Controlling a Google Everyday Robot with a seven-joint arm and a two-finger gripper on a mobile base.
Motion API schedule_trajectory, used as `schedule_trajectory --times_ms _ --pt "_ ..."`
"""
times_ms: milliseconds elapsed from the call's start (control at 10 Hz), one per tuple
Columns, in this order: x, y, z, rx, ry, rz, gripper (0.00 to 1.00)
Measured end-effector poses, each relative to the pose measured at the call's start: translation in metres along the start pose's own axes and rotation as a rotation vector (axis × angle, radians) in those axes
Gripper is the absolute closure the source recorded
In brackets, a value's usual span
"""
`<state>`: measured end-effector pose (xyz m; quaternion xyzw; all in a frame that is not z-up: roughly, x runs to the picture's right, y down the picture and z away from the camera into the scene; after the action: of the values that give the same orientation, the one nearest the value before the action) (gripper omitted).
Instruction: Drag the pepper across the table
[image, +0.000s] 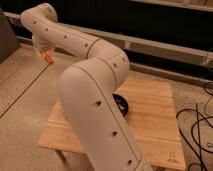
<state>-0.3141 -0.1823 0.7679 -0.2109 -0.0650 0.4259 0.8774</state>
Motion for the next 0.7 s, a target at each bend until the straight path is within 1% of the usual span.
schedule_trajectory --times_ms 500,600,700 --pt "-0.0002 0.0 0.0001 -0.001 0.0 0.001 1.0" --pt "-0.0013 -0.0008 0.0001 0.0 0.001 -0.005 1.0" --pt "-0.0085 0.004 -0.0012 0.006 -0.001 -0.028 1.0"
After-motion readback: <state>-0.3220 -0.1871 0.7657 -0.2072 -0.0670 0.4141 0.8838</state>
